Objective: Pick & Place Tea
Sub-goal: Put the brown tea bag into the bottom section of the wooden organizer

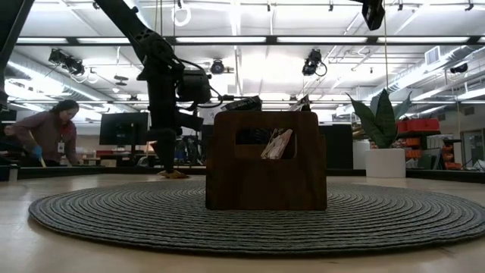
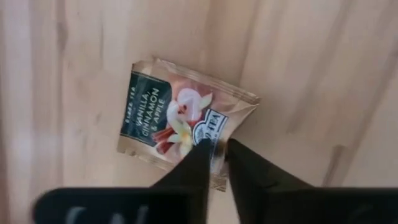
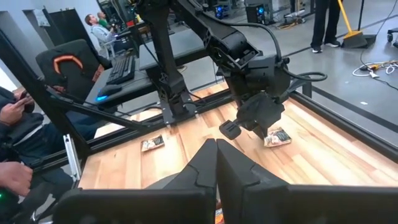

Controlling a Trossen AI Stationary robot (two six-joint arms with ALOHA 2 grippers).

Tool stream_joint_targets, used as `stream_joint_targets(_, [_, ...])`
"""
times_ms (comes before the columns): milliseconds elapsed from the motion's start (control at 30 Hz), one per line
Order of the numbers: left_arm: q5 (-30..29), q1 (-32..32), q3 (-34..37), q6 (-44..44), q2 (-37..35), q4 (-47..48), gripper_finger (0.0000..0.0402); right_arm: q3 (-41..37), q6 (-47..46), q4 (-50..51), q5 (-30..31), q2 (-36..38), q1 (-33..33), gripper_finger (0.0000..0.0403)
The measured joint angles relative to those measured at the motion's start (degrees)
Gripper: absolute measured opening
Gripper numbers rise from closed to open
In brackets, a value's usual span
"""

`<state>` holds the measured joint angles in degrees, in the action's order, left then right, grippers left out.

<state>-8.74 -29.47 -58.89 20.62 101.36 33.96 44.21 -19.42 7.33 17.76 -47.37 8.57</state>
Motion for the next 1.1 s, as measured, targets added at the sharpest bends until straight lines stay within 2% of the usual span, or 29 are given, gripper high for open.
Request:
stream_joint_targets(100, [3.76, -0.32, 0.0, 1.2, 0.0, -0.71, 0.0019, 0.0, 0.0, 0.0, 0.0, 0.0, -0.01, 0.0008])
stream_joint_targets(167, [4.93, -0.38, 0.0, 1.45, 0.0, -1.09, 0.0007, 0.0, 0.0, 0.04, -0.02, -0.02, -0.01, 0.0006])
stream_joint_targets(633, [4.91, 1.59, 0.02, -5.04, -0.73, 2.63, 0.0001, 0.0, -2.73, 0.02, -0.02, -0.02, -0.01, 0.0006])
stream_joint_targets(1100, [2.45, 9.29, 0.02, -7.92, -10.87, 3.4, 0.0001, 0.0, -12.04, -1.39, 1.78, -0.02, -0.16, 0.0006])
